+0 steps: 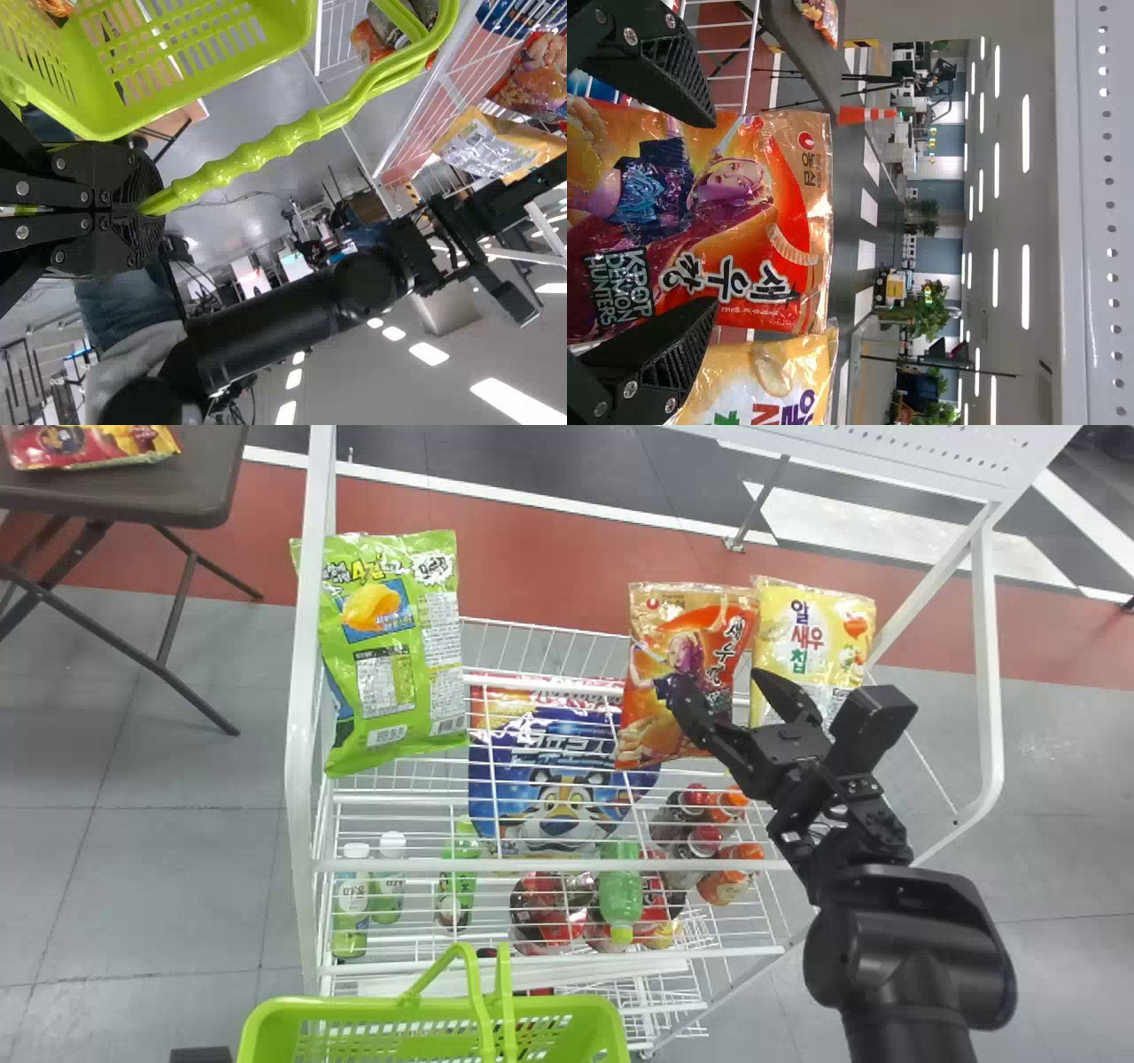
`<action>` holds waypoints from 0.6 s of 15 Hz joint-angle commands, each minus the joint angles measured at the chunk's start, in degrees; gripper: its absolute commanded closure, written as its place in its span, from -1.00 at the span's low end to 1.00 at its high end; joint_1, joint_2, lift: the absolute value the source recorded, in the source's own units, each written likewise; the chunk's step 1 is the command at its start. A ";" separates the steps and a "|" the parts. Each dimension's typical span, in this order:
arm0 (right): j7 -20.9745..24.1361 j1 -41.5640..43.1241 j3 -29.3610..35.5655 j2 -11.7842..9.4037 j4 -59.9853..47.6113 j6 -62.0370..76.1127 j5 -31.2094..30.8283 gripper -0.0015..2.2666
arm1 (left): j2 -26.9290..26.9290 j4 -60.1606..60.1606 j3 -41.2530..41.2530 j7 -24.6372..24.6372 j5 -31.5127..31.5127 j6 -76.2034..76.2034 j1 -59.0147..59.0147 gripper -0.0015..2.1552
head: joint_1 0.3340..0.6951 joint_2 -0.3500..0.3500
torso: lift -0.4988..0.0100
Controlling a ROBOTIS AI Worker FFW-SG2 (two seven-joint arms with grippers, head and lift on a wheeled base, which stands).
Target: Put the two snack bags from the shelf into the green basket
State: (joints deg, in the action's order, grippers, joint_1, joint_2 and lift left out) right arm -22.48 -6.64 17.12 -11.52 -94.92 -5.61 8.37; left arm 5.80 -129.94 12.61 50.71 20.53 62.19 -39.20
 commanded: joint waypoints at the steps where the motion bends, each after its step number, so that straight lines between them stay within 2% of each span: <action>1: 0.15 2.95 -1.30 -0.26 4.13 1.08 -1.69 -0.90 | 0.00 -0.05 -0.13 0.09 0.12 0.00 0.00 0.94 | 1.00 -1.00 | 0.95; 5: 0.15 7.08 -2.62 -0.43 10.11 0.55 -3.89 -0.89 | 0.18 -0.05 -0.83 0.62 0.39 0.00 0.00 0.94 | 1.00 -1.00 | 0.95; 6: 0.06 7.52 -2.62 -0.43 10.72 0.20 -4.51 -0.83 | 0.18 0.04 -0.83 0.62 0.39 0.00 0.00 0.94 | 1.00 -1.00 | 0.95; 7: -0.29 8.05 -2.79 -0.52 10.90 -1.91 -4.86 -0.67 | 0.18 -0.05 -0.83 0.62 0.39 0.00 0.00 0.94 | 1.00 -1.00 | 0.95; 8: -0.73 8.40 -2.97 -0.52 10.90 -3.14 -5.21 -0.36 | 0.18 0.04 -0.92 0.62 0.39 0.00 0.00 0.94 | 1.00 -1.00 | 0.95; 9: -0.82 8.40 -3.67 -0.52 10.81 -3.32 -5.38 0.23 | 0.09 0.04 -1.01 0.62 0.39 0.00 0.00 0.94 | 1.00 -1.00 | 0.95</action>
State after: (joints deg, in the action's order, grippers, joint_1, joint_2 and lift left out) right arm -23.20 1.48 14.10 -12.03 -84.13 -7.97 3.35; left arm 5.97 -129.95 11.69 51.34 20.92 62.19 -39.20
